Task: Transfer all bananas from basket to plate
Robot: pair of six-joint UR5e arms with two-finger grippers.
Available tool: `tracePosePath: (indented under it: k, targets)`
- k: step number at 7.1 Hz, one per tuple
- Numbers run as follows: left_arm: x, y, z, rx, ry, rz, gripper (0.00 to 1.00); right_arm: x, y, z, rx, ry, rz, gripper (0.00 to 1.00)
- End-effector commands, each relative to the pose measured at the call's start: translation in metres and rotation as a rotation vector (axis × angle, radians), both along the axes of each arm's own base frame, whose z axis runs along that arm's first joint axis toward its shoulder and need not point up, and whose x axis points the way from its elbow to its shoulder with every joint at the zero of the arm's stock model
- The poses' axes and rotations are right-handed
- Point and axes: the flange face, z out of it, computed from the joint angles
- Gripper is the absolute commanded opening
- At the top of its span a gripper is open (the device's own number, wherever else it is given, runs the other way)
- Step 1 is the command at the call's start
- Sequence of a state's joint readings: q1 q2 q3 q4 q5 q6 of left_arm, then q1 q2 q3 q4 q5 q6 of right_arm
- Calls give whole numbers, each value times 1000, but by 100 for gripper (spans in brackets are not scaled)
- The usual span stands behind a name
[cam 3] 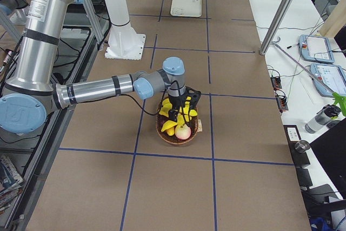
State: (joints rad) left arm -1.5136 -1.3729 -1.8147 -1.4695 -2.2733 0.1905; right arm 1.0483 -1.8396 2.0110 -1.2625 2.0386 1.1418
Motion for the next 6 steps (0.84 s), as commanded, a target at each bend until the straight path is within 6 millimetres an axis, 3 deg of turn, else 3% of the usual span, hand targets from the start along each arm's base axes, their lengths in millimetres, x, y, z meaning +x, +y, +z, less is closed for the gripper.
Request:
tracePosePath:
  k: [1,3,4,5,6]
  targets:
    - [0,0,-1,1,2,-1,100,-10,4,11,-21,33,22,98]
    - [0,0,-1,0,2,-1,100,-19,7,17,-19,58,3,94]
    - [0,0,0,-1,1,-2,100,-21,9,17,-19,60,-5,86]
    - [0,0,0,-1,1,-2,100,-29,12,19,-12,74,-23,71]
    - [0,0,1,-2,2,-1,100,-34,13,19,-1,89,-31,47]
